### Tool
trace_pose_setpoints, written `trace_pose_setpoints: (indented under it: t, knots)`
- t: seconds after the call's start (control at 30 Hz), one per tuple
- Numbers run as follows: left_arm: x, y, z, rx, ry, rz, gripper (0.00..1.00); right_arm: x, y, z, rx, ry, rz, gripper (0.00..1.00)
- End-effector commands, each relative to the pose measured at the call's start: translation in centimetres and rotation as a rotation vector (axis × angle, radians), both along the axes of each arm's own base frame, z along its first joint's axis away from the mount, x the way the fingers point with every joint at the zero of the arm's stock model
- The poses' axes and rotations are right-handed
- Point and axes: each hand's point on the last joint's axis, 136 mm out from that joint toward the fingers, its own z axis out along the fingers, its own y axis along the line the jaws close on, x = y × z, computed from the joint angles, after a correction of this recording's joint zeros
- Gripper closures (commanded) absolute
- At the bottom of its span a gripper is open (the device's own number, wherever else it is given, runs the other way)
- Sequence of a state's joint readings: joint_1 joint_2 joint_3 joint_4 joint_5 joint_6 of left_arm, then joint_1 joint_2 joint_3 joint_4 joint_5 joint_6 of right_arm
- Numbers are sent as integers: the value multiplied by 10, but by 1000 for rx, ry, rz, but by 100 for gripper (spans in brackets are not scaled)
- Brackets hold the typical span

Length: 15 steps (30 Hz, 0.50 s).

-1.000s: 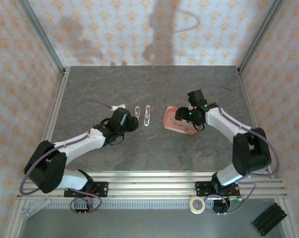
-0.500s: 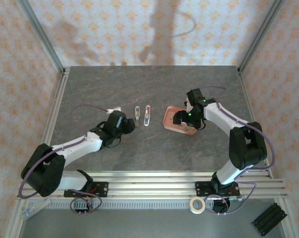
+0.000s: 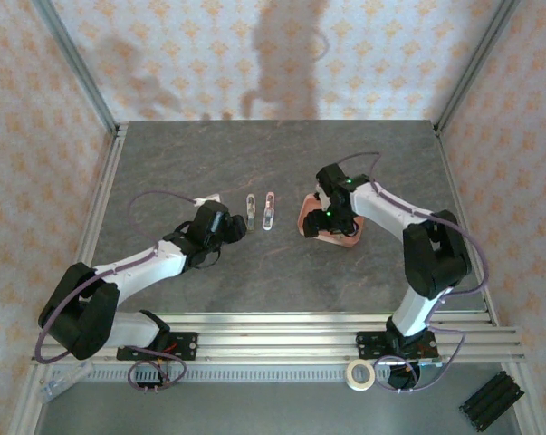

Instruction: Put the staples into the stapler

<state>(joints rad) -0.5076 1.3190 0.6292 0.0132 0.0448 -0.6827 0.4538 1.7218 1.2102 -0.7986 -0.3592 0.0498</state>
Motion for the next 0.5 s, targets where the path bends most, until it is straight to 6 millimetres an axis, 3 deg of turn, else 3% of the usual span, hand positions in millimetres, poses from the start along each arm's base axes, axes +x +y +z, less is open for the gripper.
trace_pose_setpoints:
  t: [0.0, 0.47]
  knots:
    - [8, 2, 12, -6, -40, 10, 44, -3, 1, -2, -17, 18, 22, 21]
    - [10, 9, 24, -4, -69, 25, 44, -6, 4, -19, -22, 75, 12, 33]
